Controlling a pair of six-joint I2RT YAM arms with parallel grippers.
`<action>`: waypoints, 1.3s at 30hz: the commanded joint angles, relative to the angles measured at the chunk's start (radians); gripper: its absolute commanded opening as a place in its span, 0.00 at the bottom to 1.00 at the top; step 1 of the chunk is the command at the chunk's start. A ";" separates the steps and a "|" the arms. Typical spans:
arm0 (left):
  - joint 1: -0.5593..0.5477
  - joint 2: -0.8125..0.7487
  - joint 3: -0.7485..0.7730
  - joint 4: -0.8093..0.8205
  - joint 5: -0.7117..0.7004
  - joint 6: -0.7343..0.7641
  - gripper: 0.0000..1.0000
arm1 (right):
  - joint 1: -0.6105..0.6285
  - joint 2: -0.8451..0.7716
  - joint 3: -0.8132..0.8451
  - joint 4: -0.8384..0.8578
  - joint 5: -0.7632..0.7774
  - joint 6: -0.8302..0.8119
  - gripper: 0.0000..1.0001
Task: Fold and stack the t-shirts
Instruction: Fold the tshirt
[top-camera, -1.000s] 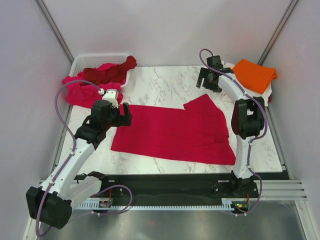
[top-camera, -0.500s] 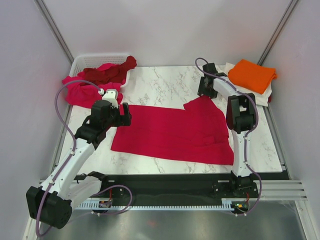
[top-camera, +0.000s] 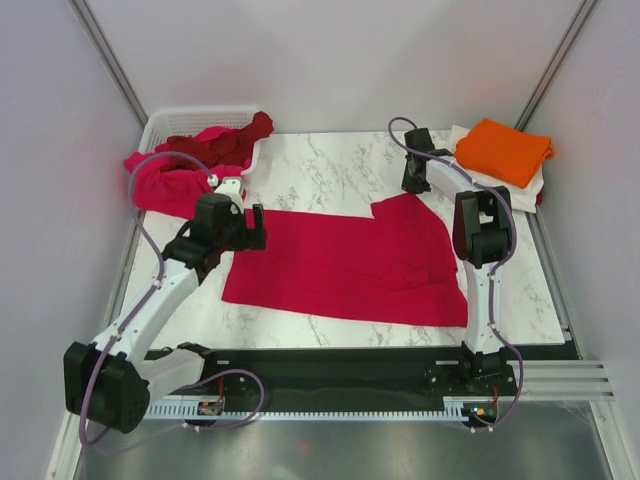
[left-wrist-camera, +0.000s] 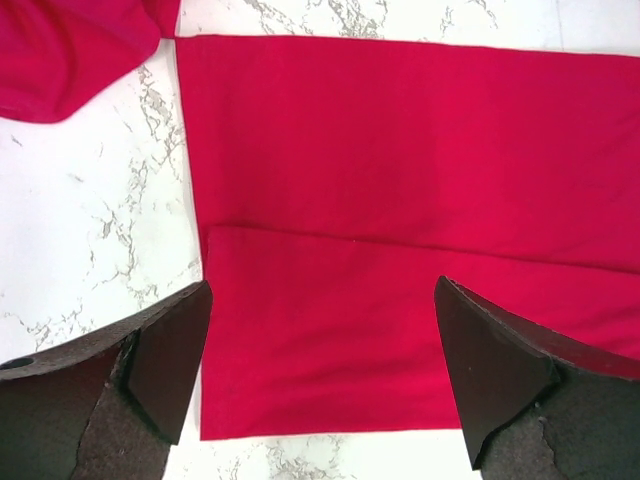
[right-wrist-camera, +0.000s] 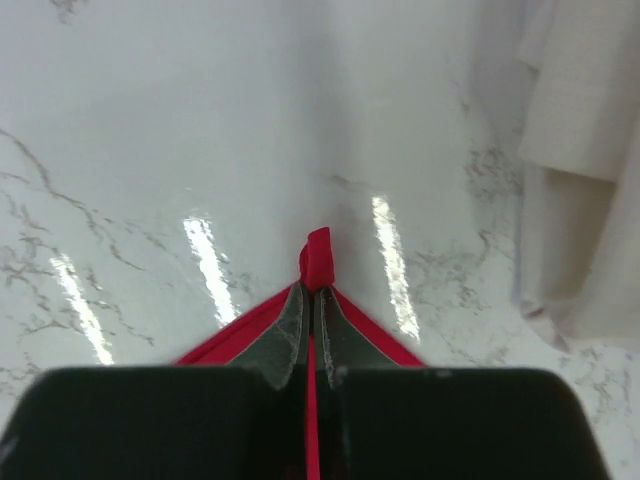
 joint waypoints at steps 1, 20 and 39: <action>0.001 0.075 0.108 0.025 -0.020 0.014 1.00 | -0.004 -0.110 -0.011 -0.051 0.162 -0.027 0.00; 0.046 0.853 0.619 0.017 -0.086 0.011 0.85 | -0.010 -0.234 -0.040 -0.041 0.194 -0.099 0.00; 0.118 0.973 0.642 0.025 -0.093 0.032 0.78 | -0.010 -0.222 -0.066 -0.031 0.155 -0.089 0.00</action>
